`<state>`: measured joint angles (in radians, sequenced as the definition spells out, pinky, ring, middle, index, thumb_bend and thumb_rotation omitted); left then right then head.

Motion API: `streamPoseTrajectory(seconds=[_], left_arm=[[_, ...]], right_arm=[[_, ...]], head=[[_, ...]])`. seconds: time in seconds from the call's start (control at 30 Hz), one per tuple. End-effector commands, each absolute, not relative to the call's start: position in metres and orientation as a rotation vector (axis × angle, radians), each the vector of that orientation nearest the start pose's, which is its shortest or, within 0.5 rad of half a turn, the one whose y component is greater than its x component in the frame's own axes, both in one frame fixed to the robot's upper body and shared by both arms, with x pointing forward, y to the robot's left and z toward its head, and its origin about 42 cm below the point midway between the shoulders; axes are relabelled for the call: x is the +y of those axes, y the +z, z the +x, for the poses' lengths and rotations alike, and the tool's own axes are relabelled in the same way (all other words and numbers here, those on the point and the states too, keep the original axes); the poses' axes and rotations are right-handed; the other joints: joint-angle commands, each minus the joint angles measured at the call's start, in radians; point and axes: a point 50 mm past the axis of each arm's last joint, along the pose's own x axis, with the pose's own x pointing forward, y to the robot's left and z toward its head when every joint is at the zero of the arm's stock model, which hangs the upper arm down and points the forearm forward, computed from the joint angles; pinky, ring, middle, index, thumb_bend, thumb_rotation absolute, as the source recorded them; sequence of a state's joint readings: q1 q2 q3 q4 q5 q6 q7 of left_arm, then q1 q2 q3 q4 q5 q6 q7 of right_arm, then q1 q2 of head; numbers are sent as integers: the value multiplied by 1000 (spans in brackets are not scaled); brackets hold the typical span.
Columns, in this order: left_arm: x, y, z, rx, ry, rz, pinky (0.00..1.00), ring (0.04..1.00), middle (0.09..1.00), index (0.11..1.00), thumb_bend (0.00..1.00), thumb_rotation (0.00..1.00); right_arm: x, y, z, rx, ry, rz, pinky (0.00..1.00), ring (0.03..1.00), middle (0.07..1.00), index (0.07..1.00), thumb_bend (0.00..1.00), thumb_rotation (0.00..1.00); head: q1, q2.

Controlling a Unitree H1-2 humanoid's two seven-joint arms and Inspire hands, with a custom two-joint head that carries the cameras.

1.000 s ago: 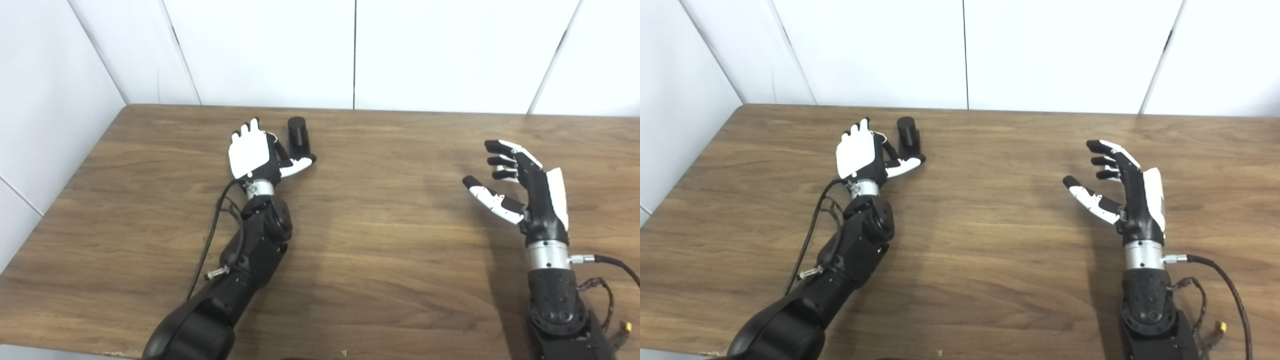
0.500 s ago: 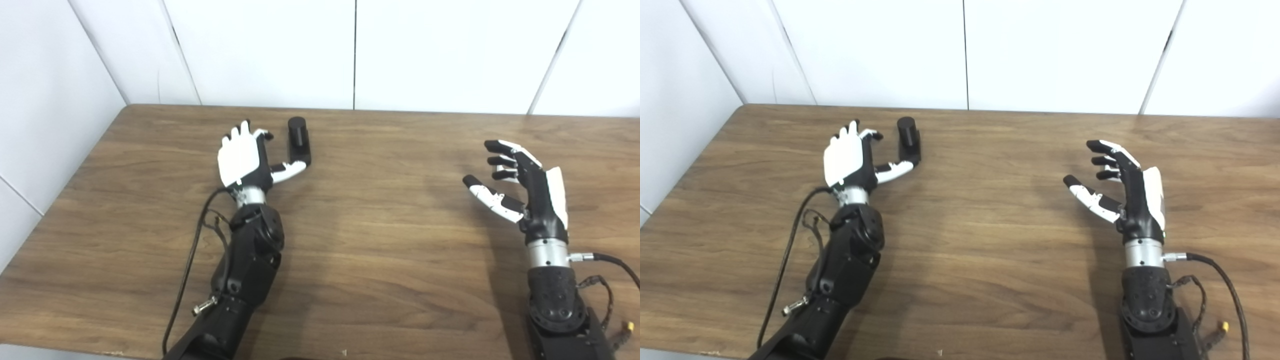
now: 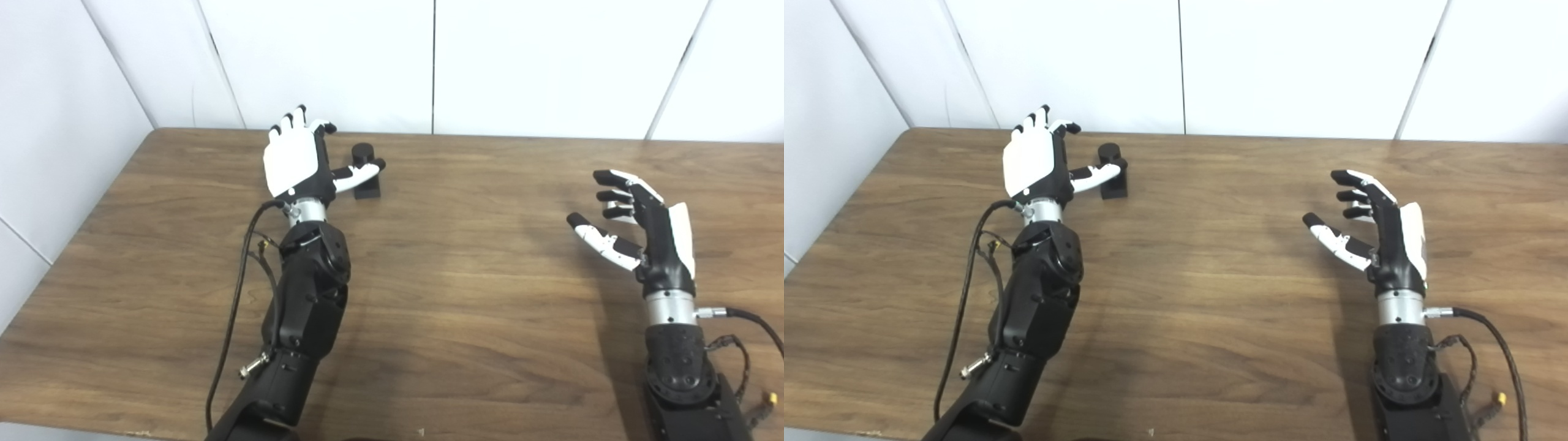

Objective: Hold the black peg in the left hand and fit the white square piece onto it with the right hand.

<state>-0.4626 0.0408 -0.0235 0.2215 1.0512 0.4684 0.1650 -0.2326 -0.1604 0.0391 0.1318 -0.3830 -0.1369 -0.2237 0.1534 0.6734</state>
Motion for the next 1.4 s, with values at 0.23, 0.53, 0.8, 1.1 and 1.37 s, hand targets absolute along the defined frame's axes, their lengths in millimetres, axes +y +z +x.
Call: streamPoseTrajectory(seconds=[0.23, 0.53, 0.8, 1.1, 1.37], left_arm=[[214, 191, 448, 64, 450, 1105, 1000, 1000, 1000, 762, 1000, 580], [220, 177, 461, 113, 454, 1133, 1000, 1000, 1000, 762, 1000, 592], [223, 168, 473, 131, 465, 1137, 1000, 1000, 1000, 749, 1000, 590], [222, 165, 479, 143, 449, 1143, 1000, 1000, 1000, 764, 1000, 608], [207, 168, 476, 120, 421, 1111, 1000, 1000, 1000, 746, 1000, 623]], right_arm=[[-241, 154, 360, -343, -125, -519, 589, 709, 770, 731, 569, 320], [-243, 153, 359, -341, -126, -531, 591, 707, 762, 730, 567, 307], [-241, 152, 357, -335, -123, -522, 599, 713, 763, 728, 567, 296], [-238, 152, 357, -337, -124, -525, 596, 708, 768, 727, 566, 297], [-236, 153, 359, -330, -127, -521, 601, 710, 767, 723, 571, 299]], head=[[-3, 1], [-6, -1], [-11, -4], [-8, -3], [-10, -4]])
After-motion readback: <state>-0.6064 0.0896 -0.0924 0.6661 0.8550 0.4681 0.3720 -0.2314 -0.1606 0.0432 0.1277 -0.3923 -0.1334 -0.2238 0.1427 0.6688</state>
